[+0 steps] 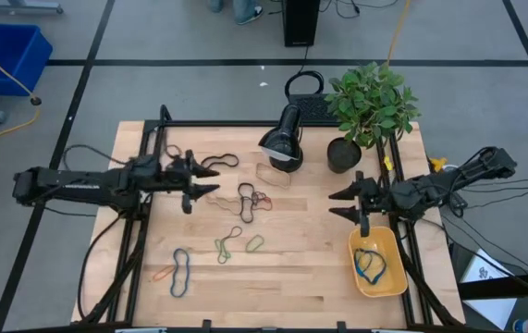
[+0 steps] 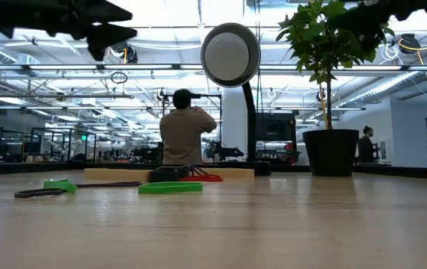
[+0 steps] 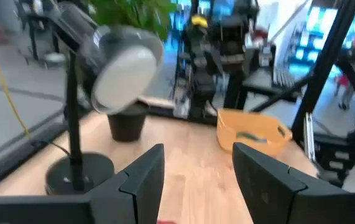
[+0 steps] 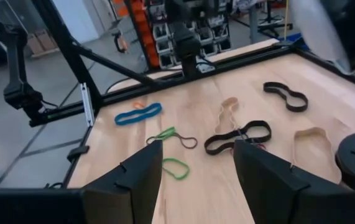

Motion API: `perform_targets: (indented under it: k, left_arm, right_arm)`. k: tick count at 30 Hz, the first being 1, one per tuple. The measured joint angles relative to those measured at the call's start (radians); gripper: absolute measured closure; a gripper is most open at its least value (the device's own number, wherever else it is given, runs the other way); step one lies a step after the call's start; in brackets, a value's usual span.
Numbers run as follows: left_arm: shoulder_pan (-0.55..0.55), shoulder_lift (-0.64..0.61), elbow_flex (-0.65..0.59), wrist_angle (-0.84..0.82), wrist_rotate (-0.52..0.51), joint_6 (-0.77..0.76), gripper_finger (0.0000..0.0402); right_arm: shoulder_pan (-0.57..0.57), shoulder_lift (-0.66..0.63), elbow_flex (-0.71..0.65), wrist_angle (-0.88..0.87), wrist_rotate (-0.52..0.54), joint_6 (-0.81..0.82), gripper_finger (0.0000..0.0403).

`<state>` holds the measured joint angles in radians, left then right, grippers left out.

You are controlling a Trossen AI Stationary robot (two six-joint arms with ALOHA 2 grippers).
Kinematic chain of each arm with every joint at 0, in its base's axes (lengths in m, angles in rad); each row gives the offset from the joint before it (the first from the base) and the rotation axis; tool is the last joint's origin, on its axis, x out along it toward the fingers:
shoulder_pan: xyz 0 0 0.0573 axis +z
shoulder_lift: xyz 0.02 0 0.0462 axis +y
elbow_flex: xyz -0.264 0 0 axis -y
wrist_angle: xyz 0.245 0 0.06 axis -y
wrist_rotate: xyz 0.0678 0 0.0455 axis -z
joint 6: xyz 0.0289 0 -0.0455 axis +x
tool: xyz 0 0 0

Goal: Pick and place rubber bands into bin
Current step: Put the green rubber band into the yellow bin

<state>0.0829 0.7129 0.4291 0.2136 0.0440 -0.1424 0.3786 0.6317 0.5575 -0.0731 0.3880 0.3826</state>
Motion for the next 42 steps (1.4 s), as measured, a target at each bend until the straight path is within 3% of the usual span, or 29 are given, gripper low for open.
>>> perform_targets:
  k: [8,16,22,32,42]
  left_arm:
    - [-0.156,0.291,0.25,-0.124,-0.066,0.027,0.0206]
    - [-0.346,0.61,0.557,-0.457,-0.318,-0.017,0.0206]
    - [-0.409,0.852,0.71,-0.561,-0.337,-0.135,0.0206]
    - [-0.4,1.144,0.781,-0.613,-0.253,-0.384,0.0206]
    - [-0.368,1.183,0.783,-0.71,-0.263,-0.453,0.0206]
  right_arm:
    - [0.0,-0.153,-0.059,-0.056,-0.001,-0.004,0.0209]
    - [0.001,-0.205,-0.059,-0.172,-0.08,-0.008,0.0209]
    - [0.001,-0.206,-0.059,-0.26,-0.083,-0.011,0.0209]
    - [0.001,-0.205,-0.059,-0.281,-0.184,-0.011,0.0209]
    - [0.001,-0.205,-0.059,-0.28,-0.183,-0.032,0.0209]
